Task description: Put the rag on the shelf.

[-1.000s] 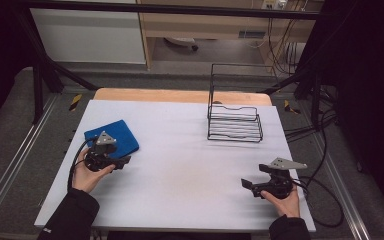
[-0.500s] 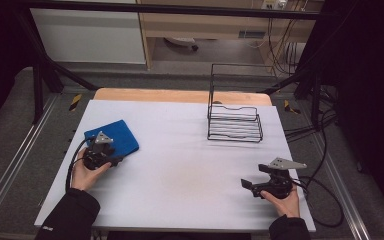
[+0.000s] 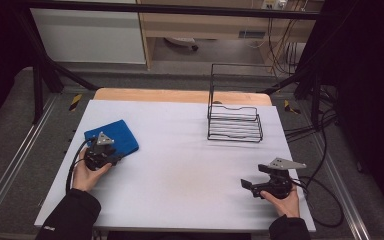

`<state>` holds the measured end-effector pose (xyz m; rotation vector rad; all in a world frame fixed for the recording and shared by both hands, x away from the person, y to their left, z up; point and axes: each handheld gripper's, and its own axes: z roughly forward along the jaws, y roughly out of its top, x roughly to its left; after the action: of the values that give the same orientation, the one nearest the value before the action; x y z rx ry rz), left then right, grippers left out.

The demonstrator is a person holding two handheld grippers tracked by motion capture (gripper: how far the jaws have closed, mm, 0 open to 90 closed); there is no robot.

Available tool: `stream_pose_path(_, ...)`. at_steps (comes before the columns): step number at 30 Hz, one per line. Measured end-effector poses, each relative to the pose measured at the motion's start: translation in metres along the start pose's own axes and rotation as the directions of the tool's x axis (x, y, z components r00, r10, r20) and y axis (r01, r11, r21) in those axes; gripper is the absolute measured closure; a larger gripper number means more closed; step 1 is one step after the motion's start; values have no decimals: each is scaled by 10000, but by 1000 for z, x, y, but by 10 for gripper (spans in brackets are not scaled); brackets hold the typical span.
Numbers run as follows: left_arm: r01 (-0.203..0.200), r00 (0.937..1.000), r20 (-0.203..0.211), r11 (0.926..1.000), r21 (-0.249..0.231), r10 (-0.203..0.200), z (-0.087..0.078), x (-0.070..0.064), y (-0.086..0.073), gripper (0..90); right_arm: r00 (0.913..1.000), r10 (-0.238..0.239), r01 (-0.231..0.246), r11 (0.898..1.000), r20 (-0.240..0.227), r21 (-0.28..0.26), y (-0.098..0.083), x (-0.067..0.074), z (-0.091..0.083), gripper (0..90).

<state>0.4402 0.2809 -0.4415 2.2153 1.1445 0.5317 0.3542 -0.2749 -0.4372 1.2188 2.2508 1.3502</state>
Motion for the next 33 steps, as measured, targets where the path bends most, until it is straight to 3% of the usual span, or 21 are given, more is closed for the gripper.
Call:
stream_pose_path(11,580,9982,167,9979,-272,-575,0,7,-2,801,10000,-23,23,10000,-32,40,0,0,1,23)
stream_pose_path(16,491,9988,32,9985,-241,-490,-1,6,-1,840,10000,-28,29,10000,-63,51,0,0,1,24)
stream_pose_path(21,663,9976,216,9970,-387,-655,-1,8,-3,836,10000,-15,15,10000,-85,48,0,0,1,25)
stream_pose_path(26,203,9988,465,9988,-443,-182,-3,2,-4,706,10000,3,-3,10000,-92,56,0,0,0,25)
stream_pose_path(29,-421,9989,185,9988,-264,426,-4,-3,-5,696,10000,16,-16,10000,-97,55,0,1,0,25)
stream_pose_path(33,-480,9988,117,9983,-318,484,-2,-2,-6,700,9999,-21,21,10000,-105,68,0,0,0,25)
